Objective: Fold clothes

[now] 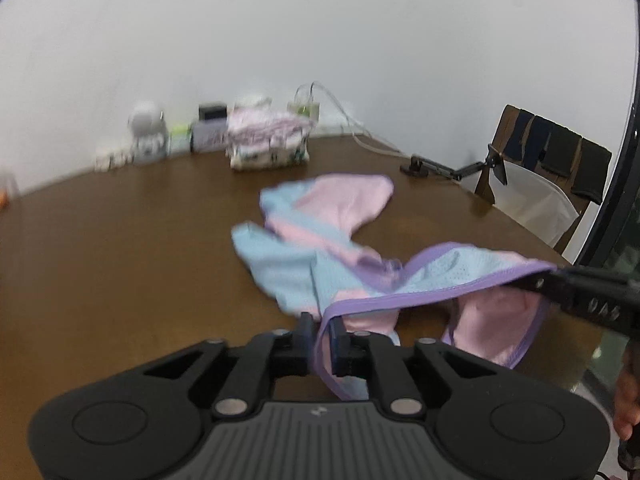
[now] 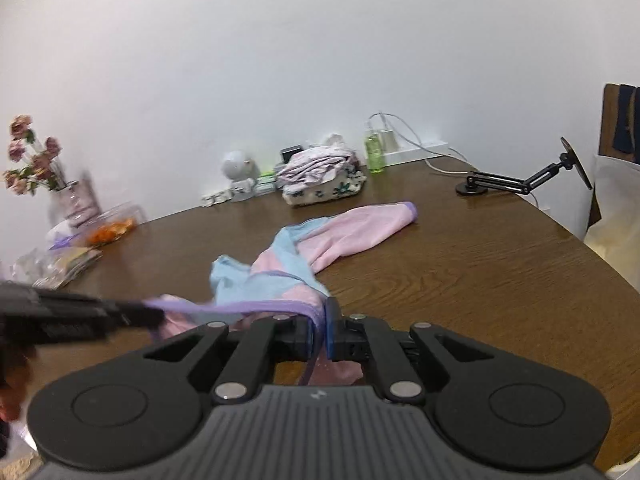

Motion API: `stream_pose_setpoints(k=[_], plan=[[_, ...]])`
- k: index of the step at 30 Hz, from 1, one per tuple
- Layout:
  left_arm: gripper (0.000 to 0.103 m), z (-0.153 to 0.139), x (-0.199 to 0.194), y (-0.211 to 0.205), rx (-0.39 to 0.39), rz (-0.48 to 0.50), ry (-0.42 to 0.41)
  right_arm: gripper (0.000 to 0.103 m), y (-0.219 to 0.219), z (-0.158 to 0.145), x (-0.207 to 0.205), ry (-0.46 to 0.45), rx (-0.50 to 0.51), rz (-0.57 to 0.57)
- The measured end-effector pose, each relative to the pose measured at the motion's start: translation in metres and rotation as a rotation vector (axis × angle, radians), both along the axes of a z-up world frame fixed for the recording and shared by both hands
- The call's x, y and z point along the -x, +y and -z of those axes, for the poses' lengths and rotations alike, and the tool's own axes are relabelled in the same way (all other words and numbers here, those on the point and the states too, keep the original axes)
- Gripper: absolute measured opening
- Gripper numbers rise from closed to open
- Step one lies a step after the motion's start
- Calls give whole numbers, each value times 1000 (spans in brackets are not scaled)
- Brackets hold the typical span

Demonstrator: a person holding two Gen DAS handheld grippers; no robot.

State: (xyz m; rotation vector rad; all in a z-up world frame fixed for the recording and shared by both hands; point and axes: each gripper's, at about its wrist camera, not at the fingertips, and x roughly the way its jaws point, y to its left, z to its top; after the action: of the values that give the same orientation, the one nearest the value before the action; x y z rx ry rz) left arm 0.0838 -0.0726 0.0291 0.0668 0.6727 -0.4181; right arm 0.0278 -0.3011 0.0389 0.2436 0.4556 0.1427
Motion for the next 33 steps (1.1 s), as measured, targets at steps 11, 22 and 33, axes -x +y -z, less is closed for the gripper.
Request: stream_pose_setpoints(k=[11,22,33], plan=[[33,36,13,-7,6,-17,38,6,-8,13,14,49,-78,-25],[0,-13,8,-1,-73,-5,-137,2,-22,-7,-14,57,-31,-27],[1,-314,-27,-9,-293,-180,-611,1,13,-330,-72,-346,155,-27]])
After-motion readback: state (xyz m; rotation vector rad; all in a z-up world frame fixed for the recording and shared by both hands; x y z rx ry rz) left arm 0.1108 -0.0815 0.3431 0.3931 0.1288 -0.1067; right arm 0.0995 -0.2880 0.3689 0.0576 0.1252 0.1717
